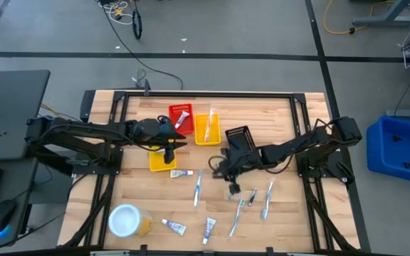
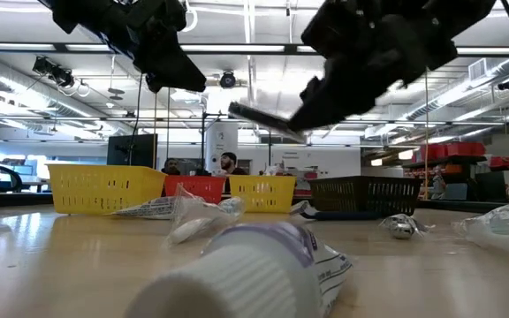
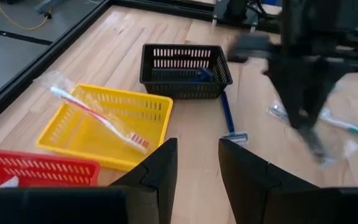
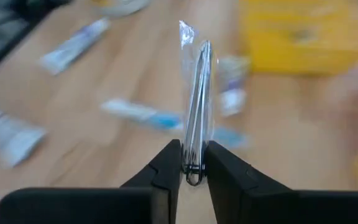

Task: Pick & Place Travel size toiletries
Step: Put the nail cutter into the left yellow bin

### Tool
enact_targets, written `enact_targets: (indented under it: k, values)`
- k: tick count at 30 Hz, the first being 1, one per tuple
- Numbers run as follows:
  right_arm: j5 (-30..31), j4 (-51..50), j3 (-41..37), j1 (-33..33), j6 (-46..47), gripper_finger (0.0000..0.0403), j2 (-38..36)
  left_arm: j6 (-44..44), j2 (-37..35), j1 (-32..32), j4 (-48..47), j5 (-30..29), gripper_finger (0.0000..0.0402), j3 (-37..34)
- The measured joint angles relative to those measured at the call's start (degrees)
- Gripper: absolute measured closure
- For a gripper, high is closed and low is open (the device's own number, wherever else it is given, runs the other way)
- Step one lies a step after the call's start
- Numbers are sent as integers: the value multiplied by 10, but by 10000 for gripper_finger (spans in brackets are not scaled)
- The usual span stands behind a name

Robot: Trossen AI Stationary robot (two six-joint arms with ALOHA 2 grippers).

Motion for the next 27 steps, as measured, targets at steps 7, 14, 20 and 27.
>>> enact_targets:
  k: [7, 14, 20, 27]
  values:
    - [59, 7, 0, -38, 50, 332, -9, 37, 44, 0, 22, 0, 277, 1]
    - [50, 29, 0, -72, 156, 332, -8, 156, 97, -8, 66, 44, 272, 0]
    - [10, 32, 0, -85, 156, 331, -8, 189, 128, -15, 124, 56, 246, 0]
    - [-5, 45, 0, -88, 131, 329, -8, 194, 131, -15, 131, 63, 222, 1]
